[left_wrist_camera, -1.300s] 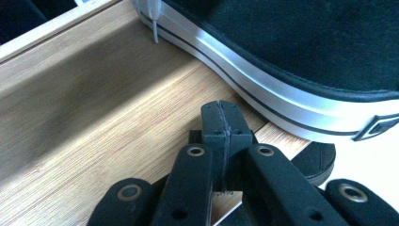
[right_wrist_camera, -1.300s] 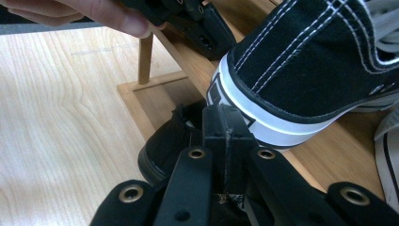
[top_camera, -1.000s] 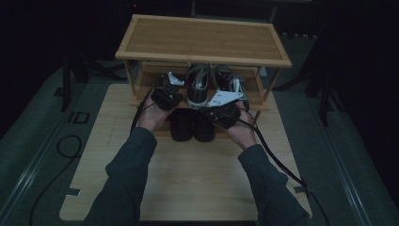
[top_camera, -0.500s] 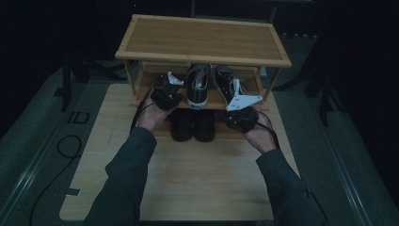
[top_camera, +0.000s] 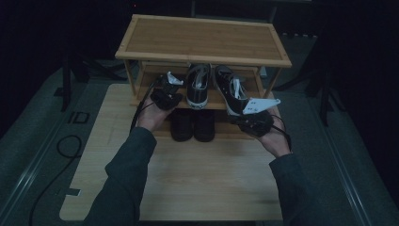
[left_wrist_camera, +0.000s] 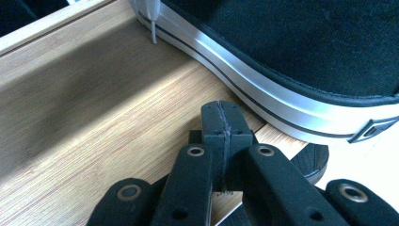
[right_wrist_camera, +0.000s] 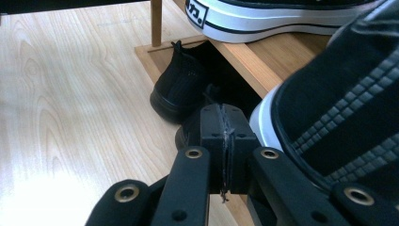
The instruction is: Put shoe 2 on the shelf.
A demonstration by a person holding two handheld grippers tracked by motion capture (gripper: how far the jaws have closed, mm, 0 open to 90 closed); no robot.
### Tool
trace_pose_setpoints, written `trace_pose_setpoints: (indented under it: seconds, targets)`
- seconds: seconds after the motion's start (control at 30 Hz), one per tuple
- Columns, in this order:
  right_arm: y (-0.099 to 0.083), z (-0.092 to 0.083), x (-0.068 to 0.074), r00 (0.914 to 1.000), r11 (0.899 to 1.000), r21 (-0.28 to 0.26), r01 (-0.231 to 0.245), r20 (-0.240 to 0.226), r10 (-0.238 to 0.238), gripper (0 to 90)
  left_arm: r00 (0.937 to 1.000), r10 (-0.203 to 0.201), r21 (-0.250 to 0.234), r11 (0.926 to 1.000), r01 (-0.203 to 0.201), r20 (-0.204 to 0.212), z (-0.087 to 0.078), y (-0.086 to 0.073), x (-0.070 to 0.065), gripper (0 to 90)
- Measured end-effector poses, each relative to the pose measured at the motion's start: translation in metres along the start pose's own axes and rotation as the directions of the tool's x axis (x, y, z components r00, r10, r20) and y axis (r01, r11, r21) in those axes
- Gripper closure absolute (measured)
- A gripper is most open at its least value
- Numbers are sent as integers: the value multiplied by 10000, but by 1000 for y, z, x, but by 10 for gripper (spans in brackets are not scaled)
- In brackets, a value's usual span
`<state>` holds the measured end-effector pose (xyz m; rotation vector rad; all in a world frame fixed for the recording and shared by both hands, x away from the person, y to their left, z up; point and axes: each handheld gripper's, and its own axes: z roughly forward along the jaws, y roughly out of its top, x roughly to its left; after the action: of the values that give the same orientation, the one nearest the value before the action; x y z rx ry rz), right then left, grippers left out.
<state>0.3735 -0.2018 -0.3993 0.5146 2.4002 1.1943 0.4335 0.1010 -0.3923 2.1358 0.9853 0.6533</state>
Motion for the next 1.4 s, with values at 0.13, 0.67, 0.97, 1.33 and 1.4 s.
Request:
trace_pose_setpoints:
  seconds: [0.13,0.67,0.97,1.33,1.4]
  targets:
    - [-1,-6,0,9999,9997,161,169,19,-170,884,10000,21,12,10000,-21,-52,0,0,-1,900]
    - [-20,-25,-8,9995,9991,414,-20,309,8,889,9975,558,250,9982,-548,-428,0,3,-5,900]
    - [-28,-29,-11,9982,9984,530,-218,564,188,888,9978,442,163,9989,-435,-487,3,5,-6,900]
    - [-23,-23,-7,9977,9987,456,-247,641,218,900,9973,633,120,9979,-629,-359,3,3,-6,900]
    - [-22,-21,-6,9977,9988,427,-244,641,216,900,9972,653,87,9978,-650,-367,4,3,-6,900]
